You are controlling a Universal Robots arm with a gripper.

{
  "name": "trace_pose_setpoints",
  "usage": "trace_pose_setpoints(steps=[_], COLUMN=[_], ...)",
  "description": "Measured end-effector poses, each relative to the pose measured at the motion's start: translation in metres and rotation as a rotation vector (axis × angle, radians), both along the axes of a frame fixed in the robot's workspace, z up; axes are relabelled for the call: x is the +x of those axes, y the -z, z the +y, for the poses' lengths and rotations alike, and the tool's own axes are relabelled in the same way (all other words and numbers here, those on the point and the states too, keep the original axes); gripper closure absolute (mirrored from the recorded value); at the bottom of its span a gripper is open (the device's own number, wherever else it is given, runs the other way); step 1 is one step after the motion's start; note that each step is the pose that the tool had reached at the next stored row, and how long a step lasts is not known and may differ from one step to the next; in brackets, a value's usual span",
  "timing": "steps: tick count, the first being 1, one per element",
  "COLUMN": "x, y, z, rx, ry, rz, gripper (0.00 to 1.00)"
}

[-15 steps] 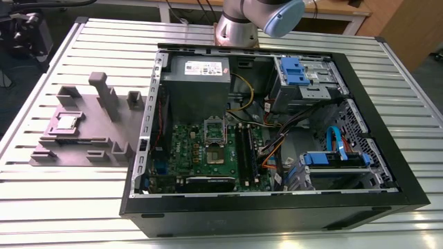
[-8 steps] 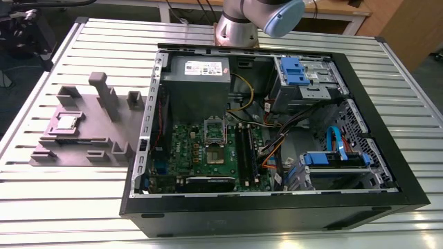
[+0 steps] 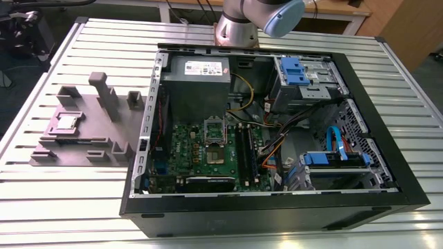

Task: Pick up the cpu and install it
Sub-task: 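Pick up the cpu and move it towards the insertion slot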

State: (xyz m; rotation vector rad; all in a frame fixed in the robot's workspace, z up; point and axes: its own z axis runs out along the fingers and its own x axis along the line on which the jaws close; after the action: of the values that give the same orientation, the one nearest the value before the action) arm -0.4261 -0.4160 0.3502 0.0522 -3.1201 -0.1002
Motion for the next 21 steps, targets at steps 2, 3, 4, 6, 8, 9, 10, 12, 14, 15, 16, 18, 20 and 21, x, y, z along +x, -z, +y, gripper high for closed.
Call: trace_pose_setpoints(steps=[2,3,4,6,8,9,10,12,14,15,16,18,20,21], x=[0.0000,0.0000,0.0000,0.0000,0.0000,0.0000,0.0000,0.0000,0.0000,0.0000,0.0000,0.0000,-0.0001,-0.0001], y=[-0.0001,-0.0001,0.0000,0.0004,0.0018,0.0033,0.0050,0.0085,0.0120,0.0134,0.0147,0.0180,0.0216,0.0234], z=[0.0000,0.0000,0.0000,0.0000,0.0000,0.0000,0.0000,0.0000,0.0000,0.0000,0.0000,0.0000,0.0000,0.0000], rx=[-0.0001,0.0000,-0.0001,-0.0001,0.0000,0.0000,-0.0001,-0.0005,-0.0005,-0.0005,-0.0006,-0.0006,-0.0006,-0.0006], ry=[0.000,-0.002,-0.007,-0.030,-0.050,-0.051,-0.051,-0.051,-0.056,-0.067,-0.076,-0.083,-0.084,-0.085], rz=[0.0000,0.0000,0.0001,0.0001,0.0000,0.0000,0.0000,0.0001,0.0001,0.0000,0.0000,0.0000,-0.0001,-0.0001], gripper=[0.33,0.33,0.33,0.33,0.33,0.33,0.33,0.33,0.33,0.33,0.33,0.33,0.33,0.33])
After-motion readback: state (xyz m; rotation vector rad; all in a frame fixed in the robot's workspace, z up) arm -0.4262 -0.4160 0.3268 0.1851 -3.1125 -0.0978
